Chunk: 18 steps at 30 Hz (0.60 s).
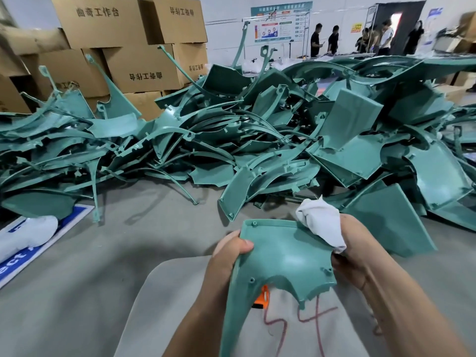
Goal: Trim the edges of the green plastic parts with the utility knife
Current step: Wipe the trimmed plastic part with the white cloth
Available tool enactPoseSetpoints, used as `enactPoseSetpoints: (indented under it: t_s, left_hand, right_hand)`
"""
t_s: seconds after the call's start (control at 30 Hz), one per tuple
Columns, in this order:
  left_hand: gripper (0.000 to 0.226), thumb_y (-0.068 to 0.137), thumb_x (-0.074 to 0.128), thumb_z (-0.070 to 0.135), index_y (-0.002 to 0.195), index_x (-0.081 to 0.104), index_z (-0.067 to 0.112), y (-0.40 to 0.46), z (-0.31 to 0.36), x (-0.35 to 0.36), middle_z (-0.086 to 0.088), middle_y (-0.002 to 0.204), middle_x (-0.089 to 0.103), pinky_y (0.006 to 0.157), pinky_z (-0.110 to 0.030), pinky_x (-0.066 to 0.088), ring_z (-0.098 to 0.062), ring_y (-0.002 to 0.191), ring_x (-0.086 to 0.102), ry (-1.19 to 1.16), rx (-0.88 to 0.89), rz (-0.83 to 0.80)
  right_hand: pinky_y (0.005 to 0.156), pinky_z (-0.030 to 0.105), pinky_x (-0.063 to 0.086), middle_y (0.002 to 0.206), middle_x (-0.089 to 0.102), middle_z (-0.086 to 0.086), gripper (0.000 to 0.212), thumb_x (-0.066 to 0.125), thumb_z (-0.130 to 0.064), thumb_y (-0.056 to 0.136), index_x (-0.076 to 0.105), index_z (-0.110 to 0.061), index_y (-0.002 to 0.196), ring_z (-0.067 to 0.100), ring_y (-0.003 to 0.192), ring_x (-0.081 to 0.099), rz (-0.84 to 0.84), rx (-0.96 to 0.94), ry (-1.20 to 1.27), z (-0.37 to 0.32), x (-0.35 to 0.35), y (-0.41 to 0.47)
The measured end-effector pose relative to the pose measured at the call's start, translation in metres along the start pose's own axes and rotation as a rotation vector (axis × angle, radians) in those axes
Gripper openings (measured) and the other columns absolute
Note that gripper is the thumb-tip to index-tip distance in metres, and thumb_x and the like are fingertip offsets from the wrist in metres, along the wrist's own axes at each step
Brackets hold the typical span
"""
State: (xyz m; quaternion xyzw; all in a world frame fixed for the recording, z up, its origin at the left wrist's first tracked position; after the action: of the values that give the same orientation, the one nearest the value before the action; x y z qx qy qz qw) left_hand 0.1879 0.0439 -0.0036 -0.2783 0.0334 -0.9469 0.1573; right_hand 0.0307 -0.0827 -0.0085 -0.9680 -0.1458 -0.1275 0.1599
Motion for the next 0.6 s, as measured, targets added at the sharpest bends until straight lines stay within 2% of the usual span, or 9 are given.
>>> enactPoseSetpoints:
  t_s: [0.07, 0.13, 0.17, 0.27, 0.37, 0.43, 0.5, 0.53, 0.6]
  left_hand:
    - [0.029, 0.078, 0.053, 0.013, 0.092, 0.079, 0.01, 0.001, 0.004, 0.003, -0.024, 0.089, 0.069, 0.058, -0.03, 0.054, -0.029, 0.074, 0.065, 0.028, 0.097, -0.026]
    - [0.035, 0.081, 0.046, 0.007, 0.091, 0.079, 0.012, -0.002, 0.01, 0.007, -0.022, 0.084, 0.069, 0.052, -0.026, 0.053, -0.025, 0.067, 0.066, 0.034, 0.165, -0.02]
    - [0.035, 0.078, 0.046, 0.008, 0.091, 0.078, 0.012, -0.003, 0.012, 0.009, -0.02, 0.082, 0.068, 0.051, -0.025, 0.051, -0.023, 0.064, 0.064, 0.055, 0.197, -0.018]
    - [0.032, 0.08, 0.044, 0.005, 0.094, 0.073, 0.01, -0.003, 0.015, 0.009, -0.015, 0.077, 0.065, 0.049, -0.023, 0.048, -0.018, 0.061, 0.059, 0.102, 0.307, 0.056]
    - [0.023, 0.085, 0.046, 0.007, 0.089, 0.069, 0.008, 0.001, 0.021, -0.006, -0.013, 0.076, 0.058, 0.046, -0.019, 0.042, -0.015, 0.058, 0.052, 0.127, 0.348, 0.244]
    - [0.021, 0.078, 0.051, 0.014, 0.081, 0.071, 0.014, 0.001, 0.022, -0.014, -0.01, 0.071, 0.054, 0.045, -0.019, 0.04, -0.013, 0.056, 0.049, 0.119, 0.358, 0.339]
    - [0.036, 0.087, 0.051, 0.008, 0.07, 0.075, 0.027, 0.0, 0.02, -0.017, 0.0, 0.063, 0.058, 0.044, -0.016, 0.041, -0.007, 0.051, 0.052, 0.106, 0.375, 0.409]
    - [0.048, 0.091, 0.048, 0.003, 0.065, 0.075, 0.033, 0.001, 0.018, -0.02, 0.005, 0.059, 0.06, 0.043, -0.014, 0.041, -0.004, 0.048, 0.053, 0.103, 0.377, 0.436]
    - [0.055, 0.094, 0.046, 0.001, 0.061, 0.074, 0.036, 0.0, 0.016, -0.019, 0.009, 0.056, 0.061, 0.042, -0.011, 0.042, -0.001, 0.047, 0.055, 0.087, 0.378, 0.457]
  right_hand:
    - [0.051, 0.026, 0.031, 0.049, 0.052, 0.004, 0.021, 0.078, -0.016, 0.072, 0.057, -0.01, 0.072, 0.014, 0.036, 0.044, 0.013, -0.017, -0.035, 0.002, 0.001, 0.0]
    - [0.056, 0.029, 0.035, 0.059, 0.057, 0.01, 0.018, 0.078, -0.018, 0.084, 0.062, -0.01, 0.078, 0.018, 0.049, 0.046, 0.024, -0.03, -0.118, -0.001, 0.004, -0.005]
    - [0.055, 0.03, 0.035, 0.06, 0.056, 0.009, 0.017, 0.073, -0.018, 0.09, 0.062, -0.011, 0.08, 0.019, 0.051, 0.045, 0.02, -0.029, -0.139, -0.001, 0.005, -0.005]
    - [0.039, 0.017, 0.028, 0.047, 0.052, 0.001, 0.022, 0.062, -0.013, 0.098, 0.057, -0.01, 0.077, 0.01, 0.034, 0.039, 0.048, -0.015, -0.212, 0.004, 0.008, -0.008]
    - [0.034, 0.017, 0.031, 0.052, 0.057, 0.008, 0.021, 0.068, -0.021, 0.097, 0.063, -0.008, 0.082, 0.015, 0.032, 0.045, -0.034, 0.011, -0.166, 0.013, 0.03, -0.019]
    - [0.034, 0.017, 0.031, 0.051, 0.055, 0.009, 0.028, 0.071, -0.026, 0.095, 0.067, -0.012, 0.072, 0.016, 0.031, 0.044, -0.052, 0.006, -0.12, 0.017, 0.04, -0.022]
    - [0.036, 0.017, 0.027, 0.048, 0.048, 0.007, 0.041, 0.07, -0.033, 0.095, 0.063, -0.018, 0.057, 0.015, 0.03, 0.037, -0.046, 0.003, -0.069, 0.02, 0.046, -0.022]
    - [0.038, 0.017, 0.024, 0.047, 0.044, 0.005, 0.043, 0.066, -0.036, 0.098, 0.06, -0.018, 0.059, 0.014, 0.032, 0.033, -0.041, 0.007, -0.041, 0.023, 0.049, -0.023]
    - [0.038, 0.017, 0.021, 0.047, 0.038, 0.002, 0.039, 0.055, -0.031, 0.105, 0.049, -0.014, 0.071, 0.013, 0.034, 0.028, -0.023, 0.021, 0.07, 0.03, 0.051, -0.024]
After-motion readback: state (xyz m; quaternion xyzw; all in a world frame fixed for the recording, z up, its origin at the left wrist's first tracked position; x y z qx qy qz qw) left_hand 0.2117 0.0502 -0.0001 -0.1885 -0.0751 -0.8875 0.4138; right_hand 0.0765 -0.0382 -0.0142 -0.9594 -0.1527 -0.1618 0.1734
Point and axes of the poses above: each hand's wrist, its own y-axis towards the middle knuckle, its own x-axis out of the palm, z = x × y, the point moved 5 cm from there along y, towards the middle knuckle
